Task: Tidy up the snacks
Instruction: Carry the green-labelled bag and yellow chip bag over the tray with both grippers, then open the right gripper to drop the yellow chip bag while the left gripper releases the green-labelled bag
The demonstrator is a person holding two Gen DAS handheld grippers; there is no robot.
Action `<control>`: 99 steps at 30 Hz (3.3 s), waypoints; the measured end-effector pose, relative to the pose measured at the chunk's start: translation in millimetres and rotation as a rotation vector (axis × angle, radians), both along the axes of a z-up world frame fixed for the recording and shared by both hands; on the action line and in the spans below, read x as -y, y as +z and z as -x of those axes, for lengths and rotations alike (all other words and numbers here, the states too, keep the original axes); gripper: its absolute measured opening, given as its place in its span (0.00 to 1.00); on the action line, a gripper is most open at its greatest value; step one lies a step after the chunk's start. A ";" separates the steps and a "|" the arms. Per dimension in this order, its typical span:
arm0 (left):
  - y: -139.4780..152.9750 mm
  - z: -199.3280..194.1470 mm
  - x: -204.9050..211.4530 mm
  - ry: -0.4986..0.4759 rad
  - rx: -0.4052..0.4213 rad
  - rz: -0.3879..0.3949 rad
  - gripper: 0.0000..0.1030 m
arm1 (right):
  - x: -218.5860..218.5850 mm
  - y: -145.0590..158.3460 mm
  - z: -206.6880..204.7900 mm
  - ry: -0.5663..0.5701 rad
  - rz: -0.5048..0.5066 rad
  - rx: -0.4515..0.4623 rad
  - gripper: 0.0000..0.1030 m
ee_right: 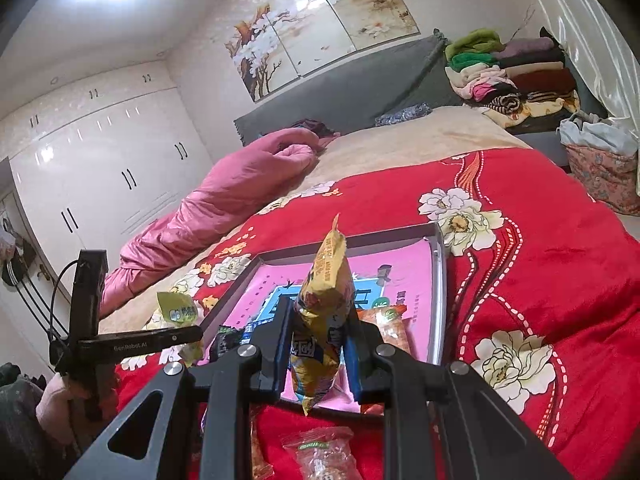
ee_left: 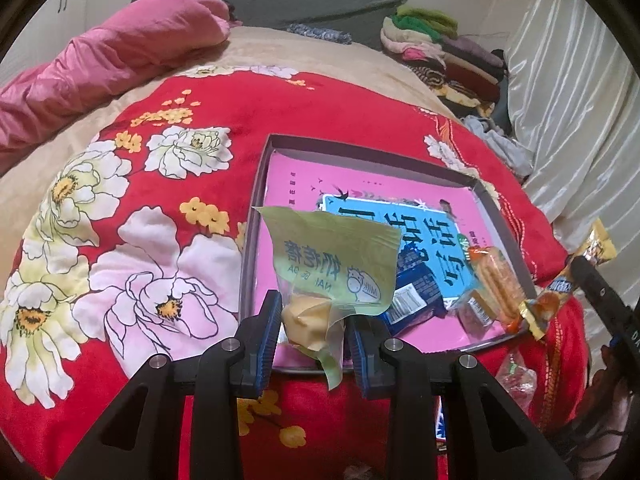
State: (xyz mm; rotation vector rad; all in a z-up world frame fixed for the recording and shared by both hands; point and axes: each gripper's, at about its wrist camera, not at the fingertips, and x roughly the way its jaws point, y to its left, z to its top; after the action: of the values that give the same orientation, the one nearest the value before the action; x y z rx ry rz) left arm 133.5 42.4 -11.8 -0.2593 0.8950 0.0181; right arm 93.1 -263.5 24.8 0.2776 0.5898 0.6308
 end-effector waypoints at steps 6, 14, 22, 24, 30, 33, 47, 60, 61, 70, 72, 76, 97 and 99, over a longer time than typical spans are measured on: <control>-5.0 -2.2 -0.5 0.002 -0.014 -0.014 0.32 | 0.1 -1.6 -5.6 -0.011 0.010 -0.006 0.23; -11.8 -6.2 -1.1 0.004 -0.033 -0.023 0.32 | -3.3 -5.2 -12.1 -0.017 0.038 -0.014 0.23; -17.0 -9.4 -2.8 0.007 -0.046 -0.021 0.32 | -8.2 -11.3 -19.4 -0.021 0.081 -0.028 0.23; -17.6 -10.1 -2.9 0.006 -0.048 -0.020 0.32 | -9.2 -12.8 -21.1 -0.020 0.088 -0.030 0.23; -18.6 -11.7 -2.4 0.006 -0.049 -0.023 0.32 | -11.7 -17.5 -25.3 -0.021 0.103 -0.052 0.23; -19.1 -12.8 -2.4 0.005 -0.050 -0.016 0.32 | -13.3 -19.0 -27.2 -0.015 0.107 -0.058 0.23; -18.8 -12.3 6.6 -0.023 -0.046 -0.022 0.32 | -21.5 -25.7 -32.9 0.007 0.120 -0.090 0.23; -17.9 -11.8 12.5 -0.042 -0.046 -0.015 0.32 | -33.3 -29.4 -31.4 0.054 0.131 -0.099 0.23; -17.9 -11.6 12.9 -0.043 -0.047 -0.015 0.32 | -33.7 -29.5 -31.5 0.055 0.131 -0.100 0.23; -18.4 -10.8 20.0 -0.064 -0.049 -0.019 0.32 | -31.7 -32.0 -35.5 0.041 0.134 -0.107 0.23; -18.6 -10.7 21.5 -0.069 -0.050 -0.020 0.32 | -31.7 -32.6 -36.9 0.037 0.136 -0.108 0.23; -18.7 -9.8 24.2 -0.076 -0.051 -0.024 0.32 | -30.8 -34.0 -38.6 0.026 0.140 -0.112 0.23; -18.3 -7.9 20.5 -0.053 -0.043 -0.080 0.33 | -2.9 -34.0 -42.8 -0.071 0.081 -0.142 0.36; -18.2 -8.0 20.2 -0.051 -0.043 -0.078 0.33 | -2.4 -32.0 -41.8 -0.076 0.081 -0.133 0.37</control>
State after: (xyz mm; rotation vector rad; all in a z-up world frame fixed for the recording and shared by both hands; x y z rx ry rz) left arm 141.4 22.2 -30.0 -0.1635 0.9411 0.0110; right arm 134.9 -261.1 -7.1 0.2659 0.7274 0.5168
